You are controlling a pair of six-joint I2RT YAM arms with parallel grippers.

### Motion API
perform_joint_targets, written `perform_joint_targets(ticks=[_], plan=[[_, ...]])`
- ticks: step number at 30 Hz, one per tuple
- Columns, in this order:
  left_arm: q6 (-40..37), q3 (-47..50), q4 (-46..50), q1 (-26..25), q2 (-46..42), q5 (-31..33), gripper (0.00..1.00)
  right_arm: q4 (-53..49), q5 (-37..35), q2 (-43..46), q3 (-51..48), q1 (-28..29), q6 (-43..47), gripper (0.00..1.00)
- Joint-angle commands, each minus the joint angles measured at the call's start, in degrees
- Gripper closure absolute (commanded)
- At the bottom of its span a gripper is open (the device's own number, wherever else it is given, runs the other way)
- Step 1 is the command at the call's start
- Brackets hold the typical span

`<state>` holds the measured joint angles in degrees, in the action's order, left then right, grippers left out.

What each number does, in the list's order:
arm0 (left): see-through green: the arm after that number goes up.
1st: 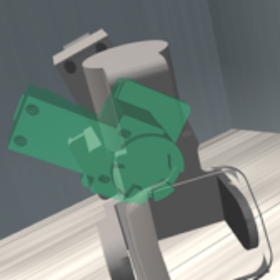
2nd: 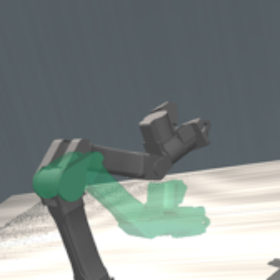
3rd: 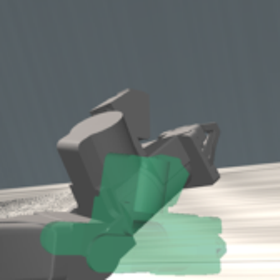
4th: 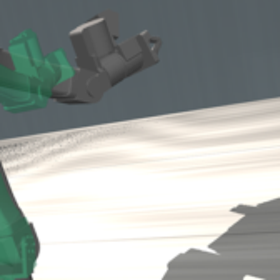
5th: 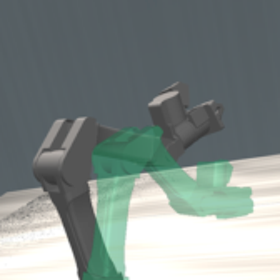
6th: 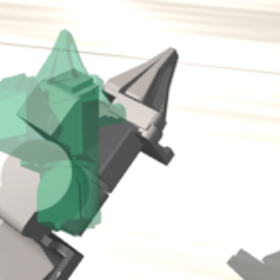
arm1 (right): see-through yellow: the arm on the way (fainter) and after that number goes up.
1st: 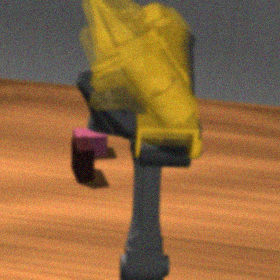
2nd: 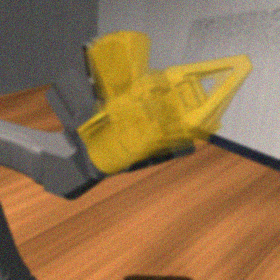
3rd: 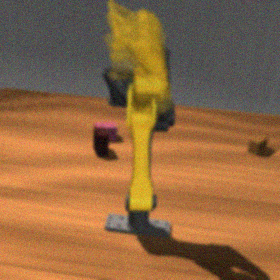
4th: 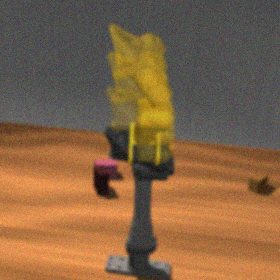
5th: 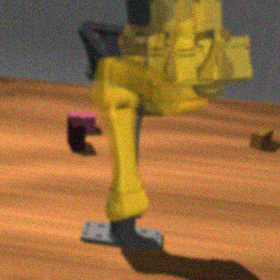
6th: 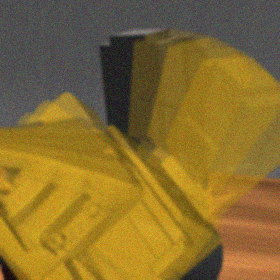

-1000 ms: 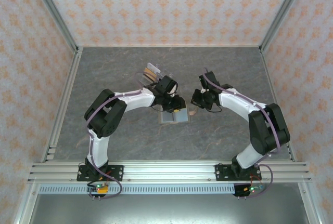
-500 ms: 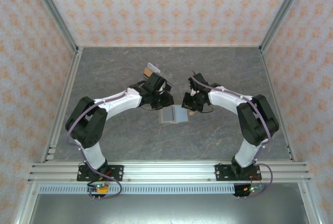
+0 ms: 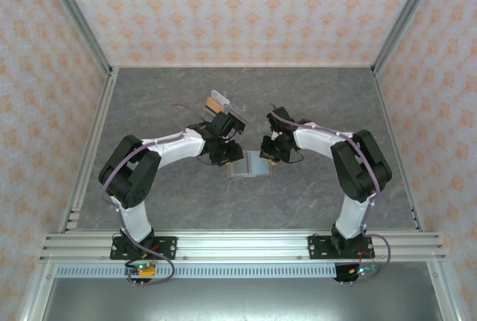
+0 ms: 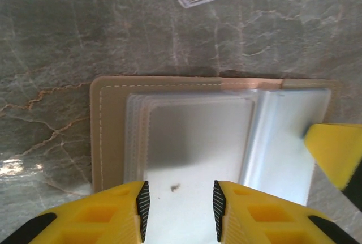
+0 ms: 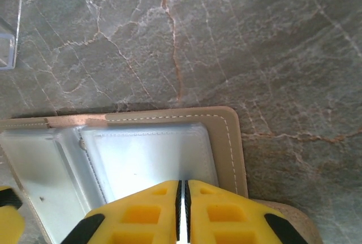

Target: Take the credit cards out of the card holder

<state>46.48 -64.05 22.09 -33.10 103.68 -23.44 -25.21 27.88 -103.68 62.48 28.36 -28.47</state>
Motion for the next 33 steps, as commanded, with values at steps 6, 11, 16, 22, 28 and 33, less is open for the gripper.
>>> perform_joint_targets(ticks=[6,11,16,22,28,33], plan=[[0.1,-1.08,2.22,0.13,1.53,2.13,0.57,-2.05,-2.04,-1.65,1.24,0.25,0.88,0.87],[0.1,-1.21,1.25,0.06,1.61,0.85,0.61,-2.05,-2.2,-1.79,1.11,0.25,0.9,0.87],[-0.25,-1.52,1.86,0.11,0.96,1.17,0.66,-1.97,-2.36,-2.05,1.07,0.21,0.78,0.87],[-0.92,-1.77,2.62,0.11,0.4,1.28,0.69,-1.86,-2.43,-2.21,0.89,0.21,0.78,0.87],[-1.74,-2.61,5.32,0.06,-0.23,4.02,0.64,-1.77,-2.63,-2.18,0.71,0.21,0.78,0.87],[-1.39,-2.39,4.31,0.14,-0.14,2.75,0.65,-1.69,-2.65,-2.22,0.54,0.24,0.73,0.87]])
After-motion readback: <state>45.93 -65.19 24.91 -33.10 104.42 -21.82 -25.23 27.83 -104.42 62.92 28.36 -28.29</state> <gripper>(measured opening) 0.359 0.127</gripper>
